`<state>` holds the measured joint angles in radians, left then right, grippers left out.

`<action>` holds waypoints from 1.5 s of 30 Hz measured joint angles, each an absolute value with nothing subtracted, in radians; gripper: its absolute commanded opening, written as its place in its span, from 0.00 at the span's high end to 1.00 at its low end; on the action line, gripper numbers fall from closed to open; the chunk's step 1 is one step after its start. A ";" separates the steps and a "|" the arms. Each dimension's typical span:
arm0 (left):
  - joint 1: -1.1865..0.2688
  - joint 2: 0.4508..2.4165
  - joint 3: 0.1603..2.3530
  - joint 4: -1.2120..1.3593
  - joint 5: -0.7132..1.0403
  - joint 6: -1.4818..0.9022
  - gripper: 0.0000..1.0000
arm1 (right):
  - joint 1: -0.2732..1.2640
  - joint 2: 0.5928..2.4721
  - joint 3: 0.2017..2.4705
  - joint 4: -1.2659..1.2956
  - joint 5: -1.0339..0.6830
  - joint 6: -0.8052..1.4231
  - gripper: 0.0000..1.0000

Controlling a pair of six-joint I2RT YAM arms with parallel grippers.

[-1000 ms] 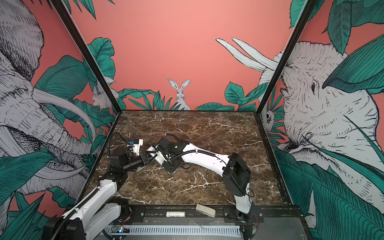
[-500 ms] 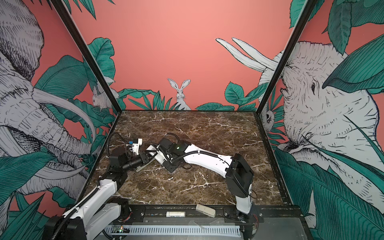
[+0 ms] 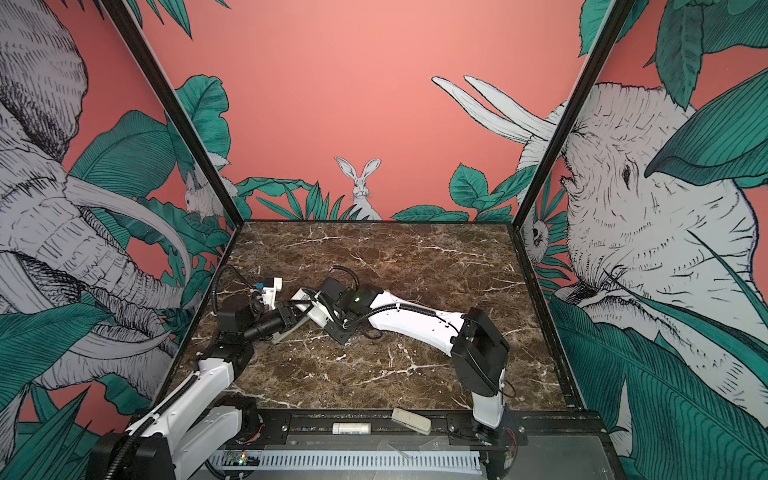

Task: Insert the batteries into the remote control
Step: 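Press the battery into the compartment with the right gripper while the left holds the remote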

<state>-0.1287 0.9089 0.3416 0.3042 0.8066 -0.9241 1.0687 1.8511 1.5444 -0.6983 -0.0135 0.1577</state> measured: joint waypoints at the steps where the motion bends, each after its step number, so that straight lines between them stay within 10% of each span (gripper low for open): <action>1: -0.127 0.909 0.342 0.303 0.805 -0.926 1.00 | 1.068 1.851 1.541 -0.689 -0.014 0.152 0.94; 45: -0.115 0.894 0.398 0.165 0.769 -0.898 1.00 | 1.011 1.825 1.471 -0.554 -0.154 0.012 0.93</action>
<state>-0.1154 0.8936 0.3981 0.1654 0.7689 -0.8982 1.0107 1.8252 1.4708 -0.5545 -0.1539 0.0120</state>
